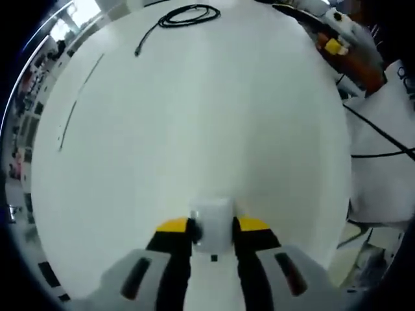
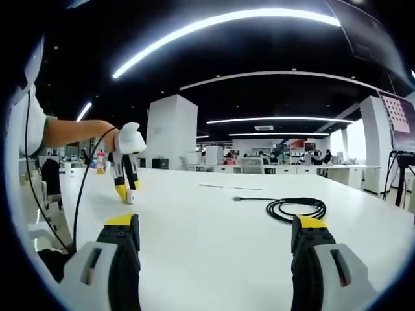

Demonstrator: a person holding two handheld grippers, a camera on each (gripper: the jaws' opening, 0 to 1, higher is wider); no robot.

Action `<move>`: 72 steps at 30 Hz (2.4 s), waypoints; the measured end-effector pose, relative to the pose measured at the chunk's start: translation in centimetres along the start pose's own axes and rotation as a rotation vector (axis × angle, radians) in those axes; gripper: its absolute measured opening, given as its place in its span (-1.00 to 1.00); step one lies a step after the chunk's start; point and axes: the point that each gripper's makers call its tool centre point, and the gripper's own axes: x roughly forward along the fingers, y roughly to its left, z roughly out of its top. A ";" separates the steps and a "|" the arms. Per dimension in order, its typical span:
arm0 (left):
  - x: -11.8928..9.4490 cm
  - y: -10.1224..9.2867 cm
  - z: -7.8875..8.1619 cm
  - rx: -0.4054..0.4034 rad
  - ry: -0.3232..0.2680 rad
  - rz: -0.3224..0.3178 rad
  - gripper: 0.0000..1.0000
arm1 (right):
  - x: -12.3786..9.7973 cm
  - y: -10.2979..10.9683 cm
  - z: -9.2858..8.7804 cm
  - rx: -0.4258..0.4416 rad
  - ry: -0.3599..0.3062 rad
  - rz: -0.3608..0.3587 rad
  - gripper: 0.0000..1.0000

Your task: Plug the desk Type‑C cable into the charger adapter.

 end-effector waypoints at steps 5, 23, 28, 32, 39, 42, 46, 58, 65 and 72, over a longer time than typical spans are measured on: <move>-0.1 -0.5 -0.2 -0.014 -0.008 -0.014 -0.52 | 0.0 -0.1 -0.3 0.000 0.010 -0.005 0.97; -0.3 -3.6 -0.3 0.020 -0.022 -0.028 -0.52 | 0.3 0.4 0.3 -0.005 -0.004 0.005 0.97; -0.3 -4.2 -0.5 0.025 -0.020 -0.043 -0.52 | 0.3 0.9 0.5 -0.013 -0.005 0.013 0.97; -0.3 -4.8 -0.6 0.037 -0.021 -0.043 -0.52 | 0.3 0.9 0.4 -0.014 -0.004 0.015 0.97; -0.3 -5.4 -0.6 0.054 -0.007 -0.033 -0.52 | 0.5 1.0 0.3 -0.012 -0.001 0.019 0.97; -0.3 -5.9 -0.5 0.058 -0.008 -0.036 -0.52 | 0.5 1.1 0.2 -0.013 -0.001 0.020 0.97; -0.3 -6.5 -0.5 0.067 -0.007 -0.033 -0.52 | 0.6 1.1 0.1 -0.009 0.002 0.021 0.97; -0.4 -7.6 -0.4 0.124 0.006 -0.037 -0.52 | 0.8 1.5 0.3 0.006 -0.005 0.030 0.97; -0.5 -7.5 -0.5 0.134 -0.009 -0.033 -0.52 | 0.8 2.1 0.7 0.002 -0.007 0.044 0.97; -0.8 -8.9 0.0 0.113 -0.047 -0.052 -0.52 | 0.7 2.3 0.8 0.007 -0.011 0.049 0.96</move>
